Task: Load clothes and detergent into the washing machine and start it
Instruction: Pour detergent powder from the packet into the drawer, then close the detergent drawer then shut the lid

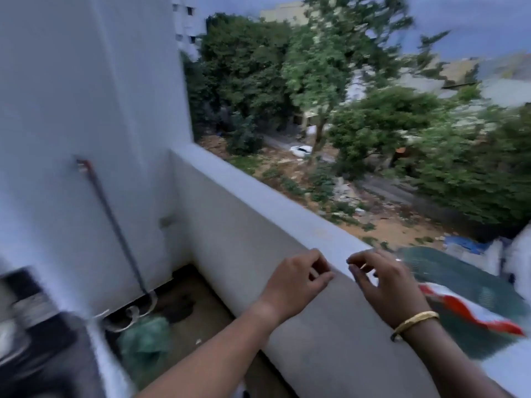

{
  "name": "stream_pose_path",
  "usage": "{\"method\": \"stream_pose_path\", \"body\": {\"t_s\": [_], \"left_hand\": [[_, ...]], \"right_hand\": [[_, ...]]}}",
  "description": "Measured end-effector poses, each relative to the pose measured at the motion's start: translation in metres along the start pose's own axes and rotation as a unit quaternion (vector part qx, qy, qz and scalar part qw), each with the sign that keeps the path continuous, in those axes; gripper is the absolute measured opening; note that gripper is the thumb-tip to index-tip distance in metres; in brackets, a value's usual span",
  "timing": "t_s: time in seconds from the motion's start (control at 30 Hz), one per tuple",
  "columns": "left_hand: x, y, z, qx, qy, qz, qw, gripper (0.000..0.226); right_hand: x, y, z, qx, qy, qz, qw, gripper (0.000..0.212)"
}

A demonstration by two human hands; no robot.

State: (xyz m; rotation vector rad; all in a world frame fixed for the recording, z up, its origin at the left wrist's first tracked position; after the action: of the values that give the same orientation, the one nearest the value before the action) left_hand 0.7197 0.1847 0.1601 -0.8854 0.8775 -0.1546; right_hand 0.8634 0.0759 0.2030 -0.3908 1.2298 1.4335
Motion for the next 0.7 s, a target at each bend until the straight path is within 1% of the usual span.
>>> {"method": "stream_pose_path", "body": {"t_s": [0.03, 0.13, 0.2, 0.27, 0.33, 0.47, 0.67, 0.7], "left_hand": [[-0.012, 0.002, -0.006, -0.012, -0.011, -0.008, 1.000, 0.013], [-0.073, 0.052, -0.057, -0.072, -0.065, -0.016, 0.995, 0.023], [-0.107, 0.067, -0.083, -0.083, -0.099, -0.017, 0.991, 0.026], [-0.147, 0.093, -0.122, -0.107, -0.134, -0.015, 0.985, 0.026], [-0.189, 0.112, -0.162, -0.126, -0.165, 0.013, 0.978, 0.027], [-0.263, 0.144, -0.246, -0.165, -0.209, 0.055, 0.962, 0.026], [-0.350, 0.177, -0.362, -0.214, -0.259, 0.095, 0.937, 0.026], [-0.357, 0.180, -0.375, -0.218, -0.263, 0.096, 0.935, 0.025]], "right_hand": [[0.011, 0.015, 0.003, -0.001, 0.015, 0.027, 1.000, 0.020], [0.081, 0.103, 0.005, -0.038, 0.087, 0.141, 0.985, 0.025], [0.107, 0.141, 0.004, -0.050, 0.115, 0.173, 0.977, 0.027], [0.140, 0.193, 0.000, -0.086, 0.143, 0.188, 0.968, 0.028], [0.174, 0.240, -0.006, -0.113, 0.178, 0.206, 0.956, 0.028], [0.230, 0.342, -0.031, -0.180, 0.215, 0.213, 0.936, 0.029], [0.291, 0.473, -0.082, -0.234, 0.266, 0.227, 0.907, 0.033], [0.296, 0.485, -0.088, -0.241, 0.273, 0.230, 0.903, 0.033]]}}
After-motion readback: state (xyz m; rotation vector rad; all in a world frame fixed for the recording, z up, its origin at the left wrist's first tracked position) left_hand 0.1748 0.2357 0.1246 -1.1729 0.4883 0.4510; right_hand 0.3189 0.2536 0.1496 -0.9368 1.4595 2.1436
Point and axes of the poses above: each hand's wrist, its own z-axis towards the middle knuckle, its own x-axis out of the palm, y = z × x, the point moved 9 cm from there along z, towards the middle knuckle, and after that the axes turned 5 degrees about x, right-handed, at the moved point
